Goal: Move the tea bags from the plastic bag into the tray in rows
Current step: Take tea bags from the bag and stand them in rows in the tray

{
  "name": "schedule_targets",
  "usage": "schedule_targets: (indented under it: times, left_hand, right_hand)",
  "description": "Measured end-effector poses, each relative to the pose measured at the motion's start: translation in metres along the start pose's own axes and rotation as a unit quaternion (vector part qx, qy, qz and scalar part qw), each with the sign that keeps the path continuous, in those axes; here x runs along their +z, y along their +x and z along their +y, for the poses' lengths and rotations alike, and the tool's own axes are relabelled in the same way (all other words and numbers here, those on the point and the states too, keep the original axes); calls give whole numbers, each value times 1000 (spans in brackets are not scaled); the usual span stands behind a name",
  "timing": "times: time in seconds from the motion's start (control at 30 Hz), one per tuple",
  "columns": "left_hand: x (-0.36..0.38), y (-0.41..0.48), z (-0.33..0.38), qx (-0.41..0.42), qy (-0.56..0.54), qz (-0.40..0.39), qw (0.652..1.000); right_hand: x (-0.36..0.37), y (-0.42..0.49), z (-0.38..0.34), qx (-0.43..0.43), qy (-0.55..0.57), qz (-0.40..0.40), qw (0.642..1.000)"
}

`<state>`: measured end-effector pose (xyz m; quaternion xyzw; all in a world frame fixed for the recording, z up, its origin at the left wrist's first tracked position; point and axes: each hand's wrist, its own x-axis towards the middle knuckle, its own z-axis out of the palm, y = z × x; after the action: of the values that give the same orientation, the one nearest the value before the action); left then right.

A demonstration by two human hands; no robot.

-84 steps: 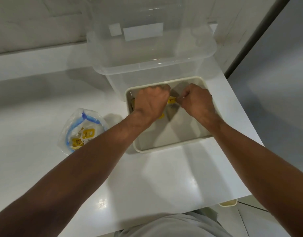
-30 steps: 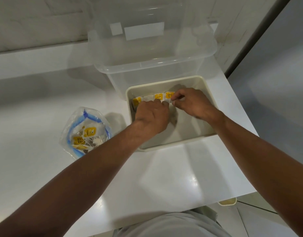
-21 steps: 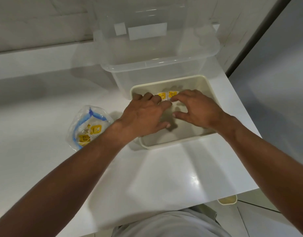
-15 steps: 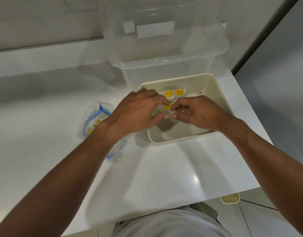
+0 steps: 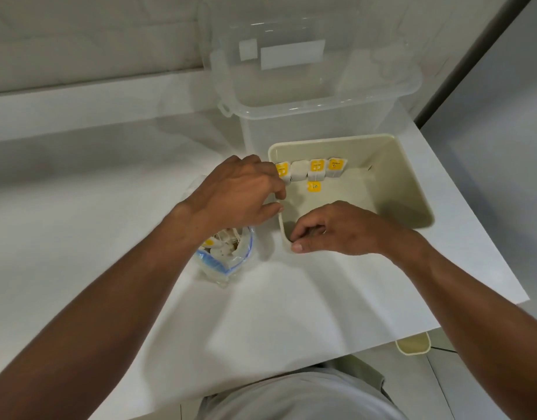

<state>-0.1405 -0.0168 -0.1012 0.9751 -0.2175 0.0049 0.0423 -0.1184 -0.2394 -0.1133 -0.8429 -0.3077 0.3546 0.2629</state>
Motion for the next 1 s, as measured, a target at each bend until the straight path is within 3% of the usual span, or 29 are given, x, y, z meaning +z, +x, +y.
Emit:
schedule_targets:
  times: [0.17, 0.27, 0.43, 0.57, 0.8, 1.0]
  left_hand:
    - [0, -4, -7, 5, -30, -8, 999]
    - [-2, -10, -13, -10, -70, 11, 997]
    - [-14, -31, -26, -90, -157, 51, 982]
    - [-18, -48, -36, -150, -199, 15, 968]
    - [-25, -75, -54, -213, -201, -16, 956]
    - [-19, -81, -47, -263, -83, -110, 955]
  right_hand:
    - [6, 1, -5, 7, 17, 8, 1000]
    - [2, 3, -11, -5, 36, 51, 998]
    - [-5, 17, -27, -77, 73, 128, 986]
    - [-7, 32, -45, -118, 72, 151, 979]
    - [6, 62, -65, -111, -9, 141, 984]
    - [22, 81, -79, -101, -120, 134, 978]
